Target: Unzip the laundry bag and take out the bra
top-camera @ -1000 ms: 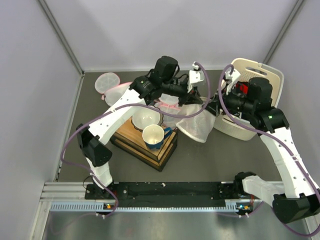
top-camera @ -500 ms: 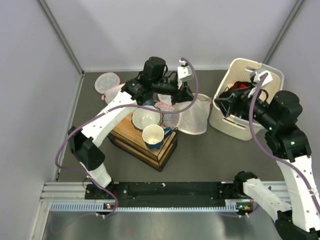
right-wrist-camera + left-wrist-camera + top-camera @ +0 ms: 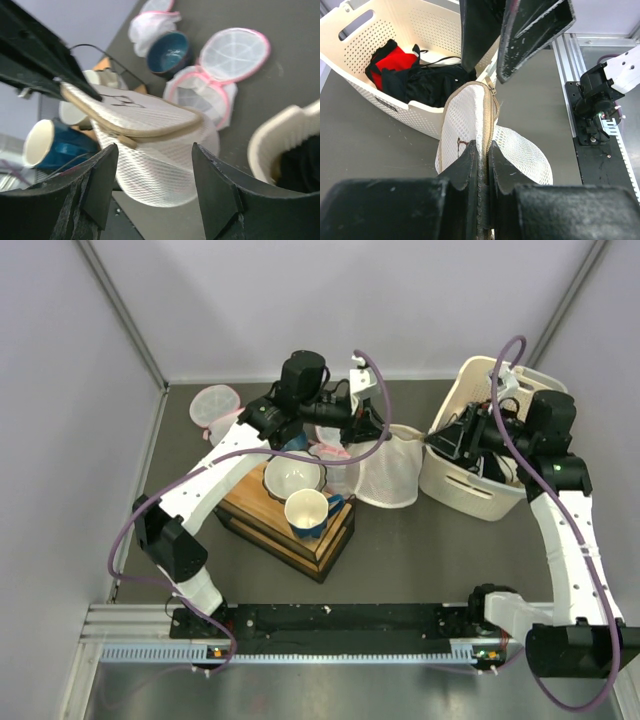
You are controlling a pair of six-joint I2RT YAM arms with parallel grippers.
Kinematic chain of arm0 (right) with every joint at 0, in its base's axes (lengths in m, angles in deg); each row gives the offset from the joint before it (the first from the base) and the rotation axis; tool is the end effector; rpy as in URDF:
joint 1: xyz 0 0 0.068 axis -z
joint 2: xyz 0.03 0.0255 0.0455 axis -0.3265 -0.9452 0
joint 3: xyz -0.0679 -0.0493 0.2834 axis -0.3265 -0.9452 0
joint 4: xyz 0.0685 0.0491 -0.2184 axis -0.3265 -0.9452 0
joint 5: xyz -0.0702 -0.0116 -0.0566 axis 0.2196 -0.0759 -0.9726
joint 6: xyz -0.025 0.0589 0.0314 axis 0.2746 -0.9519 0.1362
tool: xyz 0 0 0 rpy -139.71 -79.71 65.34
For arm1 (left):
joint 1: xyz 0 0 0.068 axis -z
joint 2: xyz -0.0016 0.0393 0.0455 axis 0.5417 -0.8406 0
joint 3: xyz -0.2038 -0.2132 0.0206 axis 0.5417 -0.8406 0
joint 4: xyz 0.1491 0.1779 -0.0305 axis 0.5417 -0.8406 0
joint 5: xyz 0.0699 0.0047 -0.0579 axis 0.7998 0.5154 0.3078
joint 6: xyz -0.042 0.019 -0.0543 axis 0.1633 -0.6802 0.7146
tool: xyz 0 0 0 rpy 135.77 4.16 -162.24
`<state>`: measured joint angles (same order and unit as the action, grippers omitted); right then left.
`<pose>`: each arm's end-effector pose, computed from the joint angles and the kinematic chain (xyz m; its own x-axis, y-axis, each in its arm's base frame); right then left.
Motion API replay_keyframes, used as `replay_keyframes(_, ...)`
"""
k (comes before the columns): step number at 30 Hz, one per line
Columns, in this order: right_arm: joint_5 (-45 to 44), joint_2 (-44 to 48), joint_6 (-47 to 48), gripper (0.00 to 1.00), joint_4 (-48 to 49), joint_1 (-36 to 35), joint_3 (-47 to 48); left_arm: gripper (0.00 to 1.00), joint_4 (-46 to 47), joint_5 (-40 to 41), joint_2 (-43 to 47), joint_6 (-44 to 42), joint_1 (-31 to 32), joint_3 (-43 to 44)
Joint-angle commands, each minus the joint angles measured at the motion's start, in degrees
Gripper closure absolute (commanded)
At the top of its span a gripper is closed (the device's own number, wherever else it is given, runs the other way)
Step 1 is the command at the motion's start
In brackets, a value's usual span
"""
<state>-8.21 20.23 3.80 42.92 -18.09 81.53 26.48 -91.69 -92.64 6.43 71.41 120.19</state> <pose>0.1880 0.0390 0.4122 -0.5185 0.1754 -0.8369 -0.5462 0.6851 0.4820 0.2612 -0.2663 0.4400 -0.0050 0.1976 -0.9803 1.0000 -0.0058 -0.0062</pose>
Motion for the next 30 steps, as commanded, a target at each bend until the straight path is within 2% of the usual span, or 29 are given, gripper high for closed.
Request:
replay_keyframes(1, 12.99, -0.24, -2.76, 0.39, 6.22, 0.35, 0.27, 1.00, 4.02, -2.63, 3.15, 0.71, -0.03, 0.59)
replay_keyframes(4, 16.24, 0.55, -5.30, 0.39, 10.96, 0.43, -1.49, 1.00, 4.02, -2.72, 3.06, 0.88, -0.11, 0.68)
replay_keyframes(9, 19.76, 0.37, -5.93, 0.44, 12.19, 0.35, -1.75, 1.00, 4.37, -3.07, 2.80, 1.41, -0.03, 0.94)
replay_keyframes(23, 19.77, 0.20, -5.75, 0.52, 12.90, -0.18, -3.43, 1.00, 5.17, -3.51, 2.44, 2.38, -0.03, 0.94)
replay_keyframes(26, 19.15, 0.02, -5.67, 0.60, 12.81, -0.18, -3.25, 1.00, 5.17, -3.77, 2.44, 2.46, -0.11, 1.03)
replay_keyframes(29, 17.84, -0.07, -5.58, 0.74, 12.90, -0.18, -3.07, 1.00, 5.34, -3.95, 2.36, 2.55, -0.11, 1.03)
replay_keyframes(30, 16.53, -0.07, -5.66, 0.86, 12.81, -0.18, -2.99, 1.00, 5.26, -4.03, 2.44, 2.55, -0.11, 0.94)
